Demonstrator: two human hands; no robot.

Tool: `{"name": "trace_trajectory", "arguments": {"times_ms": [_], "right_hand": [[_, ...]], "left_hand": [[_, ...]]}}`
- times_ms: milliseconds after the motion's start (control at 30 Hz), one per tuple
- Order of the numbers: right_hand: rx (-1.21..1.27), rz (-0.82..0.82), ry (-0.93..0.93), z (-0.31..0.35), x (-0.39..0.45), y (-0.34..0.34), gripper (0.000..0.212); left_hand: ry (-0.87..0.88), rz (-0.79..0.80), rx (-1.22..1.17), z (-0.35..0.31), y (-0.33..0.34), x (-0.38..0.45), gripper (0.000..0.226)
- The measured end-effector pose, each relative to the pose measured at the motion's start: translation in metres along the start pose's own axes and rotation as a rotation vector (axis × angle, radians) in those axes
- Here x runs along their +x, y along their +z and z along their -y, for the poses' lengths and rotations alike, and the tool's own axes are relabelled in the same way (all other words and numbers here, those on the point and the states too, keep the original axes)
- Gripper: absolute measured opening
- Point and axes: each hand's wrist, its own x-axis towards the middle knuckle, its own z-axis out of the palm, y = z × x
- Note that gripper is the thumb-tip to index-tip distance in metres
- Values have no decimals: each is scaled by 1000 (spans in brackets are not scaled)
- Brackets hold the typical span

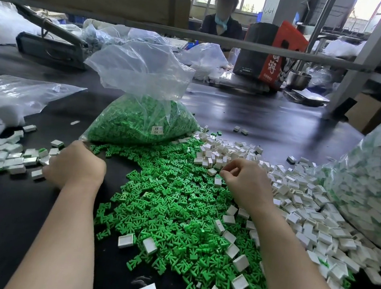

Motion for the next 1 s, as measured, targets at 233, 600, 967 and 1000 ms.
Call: {"name": "trace_trajectory", "arguments": {"times_ms": [233, 600, 967, 1000], "right_hand": [[-328, 48, -13, 10, -5, 10, 29], [641, 88, 144, 13, -1, 3, 6], [787, 96, 114, 20, -3, 2, 10], [782, 103, 105, 20, -3, 2, 11]], "left_hand": [[239, 58, -353, -29, -6, -15, 12], [674, 773, -735, -87, 7, -77, 26], [810, 717, -823, -90, 15, -89, 11], [801, 713, -832, -90, 16, -88, 11]]}}
